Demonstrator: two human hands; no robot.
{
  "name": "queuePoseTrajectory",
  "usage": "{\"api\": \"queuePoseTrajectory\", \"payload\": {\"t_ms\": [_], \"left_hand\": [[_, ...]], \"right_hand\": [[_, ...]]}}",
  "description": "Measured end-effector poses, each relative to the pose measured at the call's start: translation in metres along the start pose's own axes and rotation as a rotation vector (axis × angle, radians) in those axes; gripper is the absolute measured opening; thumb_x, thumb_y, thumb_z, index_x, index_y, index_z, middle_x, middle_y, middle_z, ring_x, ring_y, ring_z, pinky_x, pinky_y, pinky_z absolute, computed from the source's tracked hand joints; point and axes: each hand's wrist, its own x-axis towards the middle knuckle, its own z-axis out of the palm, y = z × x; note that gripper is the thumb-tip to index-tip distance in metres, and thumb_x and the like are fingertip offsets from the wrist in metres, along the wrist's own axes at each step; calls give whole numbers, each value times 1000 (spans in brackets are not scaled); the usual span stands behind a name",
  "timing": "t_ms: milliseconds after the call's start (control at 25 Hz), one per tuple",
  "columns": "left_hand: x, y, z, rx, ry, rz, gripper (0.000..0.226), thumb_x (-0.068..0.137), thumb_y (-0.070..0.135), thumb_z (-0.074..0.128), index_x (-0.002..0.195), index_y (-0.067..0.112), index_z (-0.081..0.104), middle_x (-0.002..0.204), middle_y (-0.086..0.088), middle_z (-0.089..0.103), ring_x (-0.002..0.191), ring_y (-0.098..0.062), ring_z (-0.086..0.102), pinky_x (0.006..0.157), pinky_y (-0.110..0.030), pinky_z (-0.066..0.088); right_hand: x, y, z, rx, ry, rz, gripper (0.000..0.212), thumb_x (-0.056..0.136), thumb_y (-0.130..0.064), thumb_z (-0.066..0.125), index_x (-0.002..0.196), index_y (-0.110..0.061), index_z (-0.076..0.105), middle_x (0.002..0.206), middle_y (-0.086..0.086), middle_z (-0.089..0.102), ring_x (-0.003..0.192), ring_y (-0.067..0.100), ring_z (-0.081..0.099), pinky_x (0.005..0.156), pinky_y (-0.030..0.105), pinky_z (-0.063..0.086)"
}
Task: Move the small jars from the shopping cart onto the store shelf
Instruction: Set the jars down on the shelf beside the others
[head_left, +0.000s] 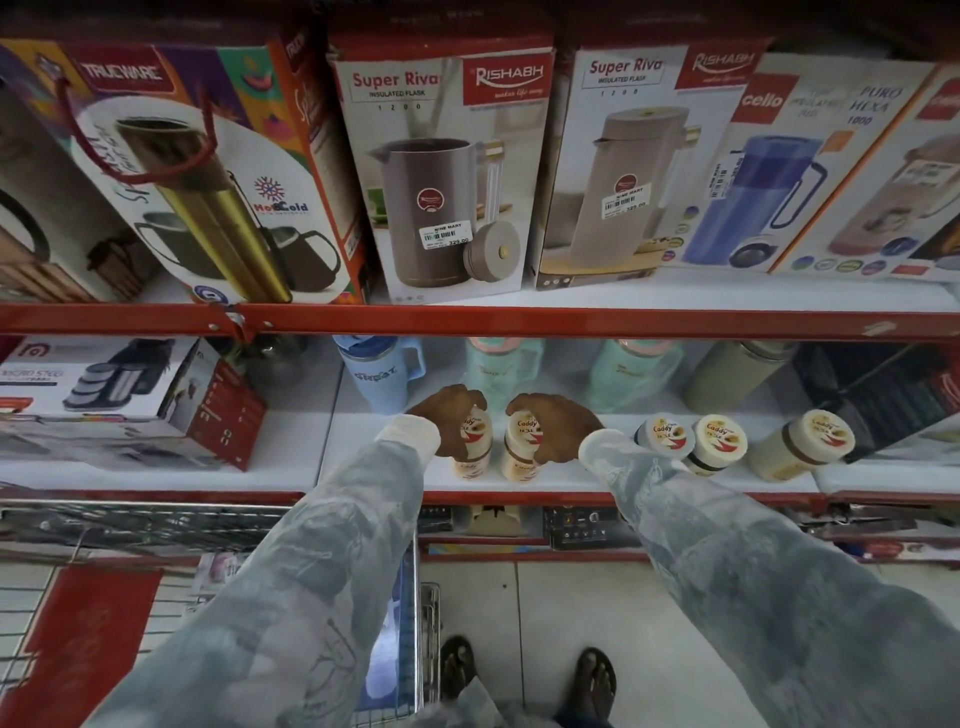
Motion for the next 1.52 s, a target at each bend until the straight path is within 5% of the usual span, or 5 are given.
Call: {"api": "queuePoseTrajectory", "payload": {"t_ms": [520,720,1080,1280,1520], "left_hand": [[-5,5,-1,16,-46,-37,94,67,17,89,146,29,39,145,-4,49,133,-30,51,99,-37,49],[-3,30,-12,-10,-37,-19,94,76,45,79,154,34,29,163,-1,32,149,-27,32,118,-46,34],[35,172,13,4,20,120,83,81,47,73,153,27,36,164,-1,33,150,-24,33,121,-38,31],[55,243,48,6,-29,190,95,75,42,81,155,28,33,162,1,37,146,-25,40,118,-40,36],[64,260,63,67,49,154,74,73,35,83,140,26,53,141,-3,56,129,-28,56,106,-39,48]], "right_hand": [[5,5,4,-81,-36,-30,97,67,-13,88,148,-30,38,153,1,49,135,30,51,106,44,49],[-4,36,-28,-223,-88,29,115,66,-21,91,158,-28,21,163,3,34,147,30,38,114,50,40],[-64,160,-81,-201,-26,154,99,67,-40,87,150,-30,35,156,0,43,141,27,46,112,45,41],[-86,216,-72,-229,-73,153,90,64,-35,89,141,-30,44,140,2,54,127,28,58,100,41,50],[-89,239,-72,-158,-30,93,75,61,-28,90,130,-24,59,133,3,61,118,28,62,95,42,54]]}}
